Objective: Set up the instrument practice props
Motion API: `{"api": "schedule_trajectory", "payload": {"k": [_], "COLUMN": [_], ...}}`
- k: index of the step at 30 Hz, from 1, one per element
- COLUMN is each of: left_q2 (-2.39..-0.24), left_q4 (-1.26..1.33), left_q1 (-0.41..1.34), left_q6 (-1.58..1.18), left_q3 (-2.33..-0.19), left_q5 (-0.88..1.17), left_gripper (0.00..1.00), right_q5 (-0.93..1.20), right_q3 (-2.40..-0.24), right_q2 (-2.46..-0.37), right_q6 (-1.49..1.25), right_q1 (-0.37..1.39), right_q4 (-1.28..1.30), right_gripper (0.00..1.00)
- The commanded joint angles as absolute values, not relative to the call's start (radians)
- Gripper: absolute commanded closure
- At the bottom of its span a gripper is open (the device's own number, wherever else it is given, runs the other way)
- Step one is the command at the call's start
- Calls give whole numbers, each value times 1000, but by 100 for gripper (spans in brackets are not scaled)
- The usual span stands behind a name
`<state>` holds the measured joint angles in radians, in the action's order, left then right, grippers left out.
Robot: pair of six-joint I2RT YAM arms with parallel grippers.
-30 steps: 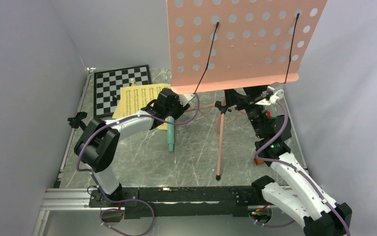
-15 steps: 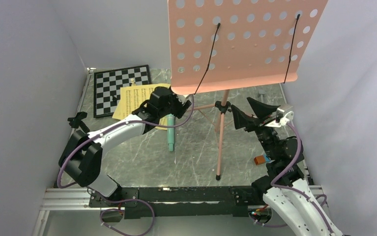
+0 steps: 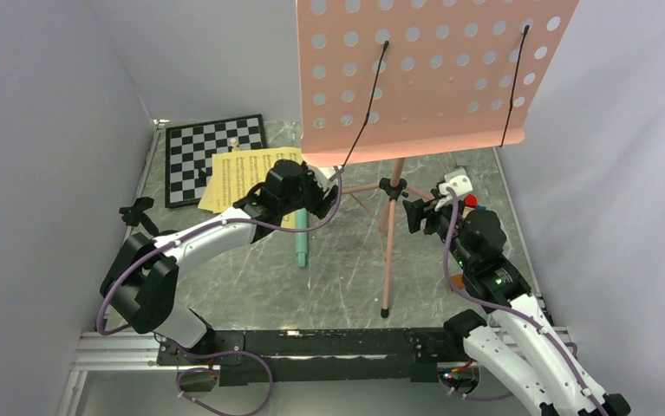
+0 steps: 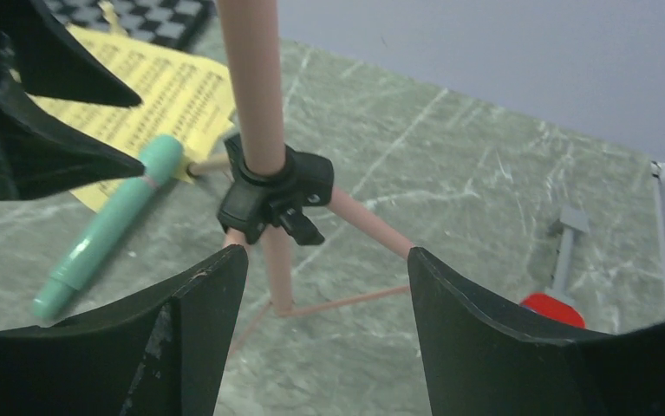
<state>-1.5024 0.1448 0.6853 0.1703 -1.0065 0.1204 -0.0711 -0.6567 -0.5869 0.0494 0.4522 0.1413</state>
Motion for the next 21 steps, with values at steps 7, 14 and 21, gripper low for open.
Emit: {"api": "schedule_trajectory", "payload": {"k": [7,14,21], "left_q2": [-1450,-1478,-1517], "left_q4": [216,224,208], "left_q1": [699,701,701], "left_q6": [176,174,184], "left_q3": [-971,-978,-1011], "left_q5": [113,127,126], "left_gripper": [28,27,28], "right_q5": [-94,46,66], "right_q3": [-654,-626,-617], "right_q2": [-573,-591,-623], "right_q6": [278,272,274], "right_q1": [452,453,452], "right_q4": [125,110,85], "right_gripper": [44,44,45]}}
